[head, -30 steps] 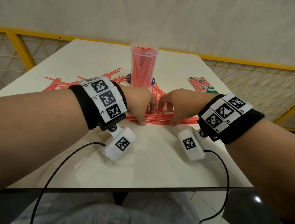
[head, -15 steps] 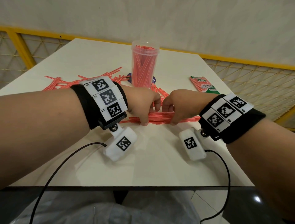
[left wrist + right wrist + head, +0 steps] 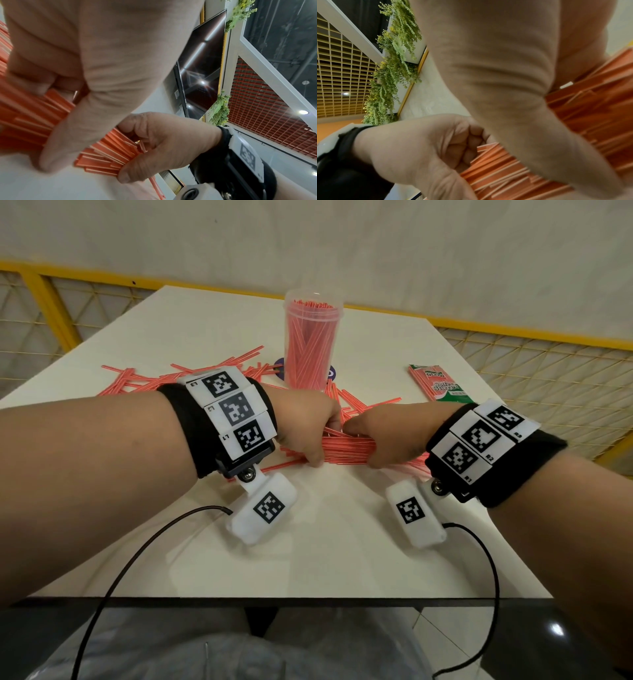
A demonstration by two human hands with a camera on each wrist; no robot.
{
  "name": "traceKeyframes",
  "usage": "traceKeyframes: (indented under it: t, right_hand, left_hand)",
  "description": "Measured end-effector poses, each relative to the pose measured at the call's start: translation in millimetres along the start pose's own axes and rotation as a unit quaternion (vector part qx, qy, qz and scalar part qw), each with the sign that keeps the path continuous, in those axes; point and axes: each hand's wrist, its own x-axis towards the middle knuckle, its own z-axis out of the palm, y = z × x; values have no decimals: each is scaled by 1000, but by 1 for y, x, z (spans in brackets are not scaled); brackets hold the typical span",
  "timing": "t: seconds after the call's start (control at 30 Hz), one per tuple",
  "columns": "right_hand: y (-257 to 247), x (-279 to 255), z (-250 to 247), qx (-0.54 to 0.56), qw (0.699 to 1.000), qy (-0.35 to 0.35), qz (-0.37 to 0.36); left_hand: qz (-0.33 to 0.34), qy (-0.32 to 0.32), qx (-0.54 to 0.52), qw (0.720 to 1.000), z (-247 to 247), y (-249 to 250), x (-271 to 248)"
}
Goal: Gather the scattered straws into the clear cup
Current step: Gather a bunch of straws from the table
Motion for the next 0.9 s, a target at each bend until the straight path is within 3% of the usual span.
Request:
traceKeyframes:
  t: [0.27, 0.5, 0.7, 0.9]
  right_hand:
    - [3, -4, 4, 13, 1000, 7, -21]
    - [8, -1, 2, 37, 999, 24, -6]
    - [14, 5, -13, 90, 992, 83, -2]
    - [12, 16, -27, 123, 985, 114, -24]
  left_hand:
    - [4, 1, 57, 998, 0, 6, -1]
    - [3, 14, 9, 1000, -8, -4, -5]
    - [-12, 120, -32, 992, -27, -24, -10]
    - [-41, 159, -181, 970, -32, -39, -13]
